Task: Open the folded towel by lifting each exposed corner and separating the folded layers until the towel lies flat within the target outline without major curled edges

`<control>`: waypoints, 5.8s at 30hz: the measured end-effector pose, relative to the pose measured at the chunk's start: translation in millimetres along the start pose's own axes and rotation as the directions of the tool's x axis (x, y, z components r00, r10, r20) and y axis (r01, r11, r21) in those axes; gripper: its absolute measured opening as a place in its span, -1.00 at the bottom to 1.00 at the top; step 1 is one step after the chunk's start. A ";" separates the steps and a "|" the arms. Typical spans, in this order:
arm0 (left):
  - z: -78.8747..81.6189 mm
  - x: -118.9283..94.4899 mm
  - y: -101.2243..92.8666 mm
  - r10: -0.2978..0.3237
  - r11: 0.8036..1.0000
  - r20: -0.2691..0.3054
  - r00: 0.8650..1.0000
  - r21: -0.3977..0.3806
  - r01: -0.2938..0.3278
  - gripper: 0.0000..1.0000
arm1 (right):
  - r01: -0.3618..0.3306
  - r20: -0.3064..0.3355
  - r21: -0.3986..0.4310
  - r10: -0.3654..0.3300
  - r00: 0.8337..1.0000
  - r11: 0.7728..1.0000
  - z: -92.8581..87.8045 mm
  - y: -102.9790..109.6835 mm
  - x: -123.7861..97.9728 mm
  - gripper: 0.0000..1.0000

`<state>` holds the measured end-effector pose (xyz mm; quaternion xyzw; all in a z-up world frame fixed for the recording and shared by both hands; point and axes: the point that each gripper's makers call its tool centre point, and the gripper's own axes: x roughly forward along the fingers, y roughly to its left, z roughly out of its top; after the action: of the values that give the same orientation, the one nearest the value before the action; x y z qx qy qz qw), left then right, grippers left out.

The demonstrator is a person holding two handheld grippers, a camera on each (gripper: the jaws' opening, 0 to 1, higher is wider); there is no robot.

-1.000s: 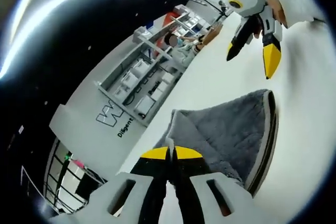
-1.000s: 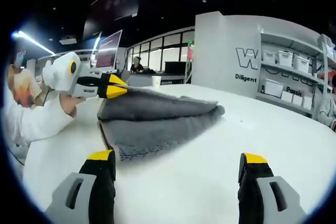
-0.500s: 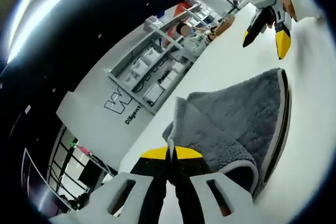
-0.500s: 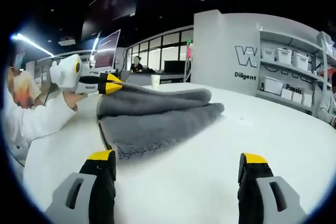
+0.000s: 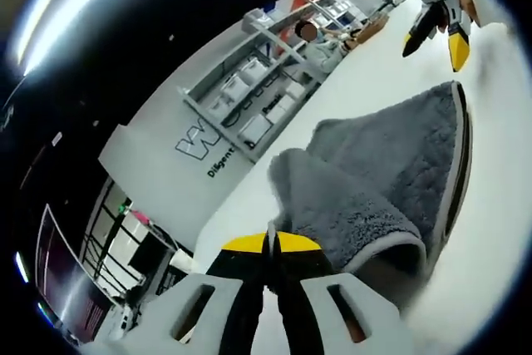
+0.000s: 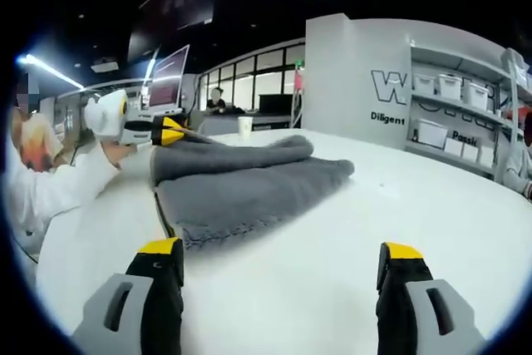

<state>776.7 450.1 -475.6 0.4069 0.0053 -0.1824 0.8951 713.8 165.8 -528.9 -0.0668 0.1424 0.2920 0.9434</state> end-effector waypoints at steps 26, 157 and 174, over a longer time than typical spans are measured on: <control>-64.0 -26.0 35.5 0.068 0.981 -0.136 0.988 -0.171 -0.091 -0.96 | -0.001 -0.012 0.000 0.001 1.000 1.000 -2.2 0.0 1.8 0.94; -55.6 -52.6 -12.3 -0.111 0.813 0.073 0.991 -0.566 0.132 0.99 | -0.053 -0.003 0.043 0.054 0.999 0.998 -15.7 77.3 14.6 -0.06; -47.3 -57.9 -3.2 -0.077 0.809 0.109 0.991 -0.574 0.126 0.99 | -0.095 0.037 0.225 0.089 0.995 0.970 -15.8 83.8 20.0 -0.79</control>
<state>728.1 501.4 -500.4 0.1065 0.0465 -0.2358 0.9648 678.2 241.9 -553.7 0.0520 0.1650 0.3183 0.9321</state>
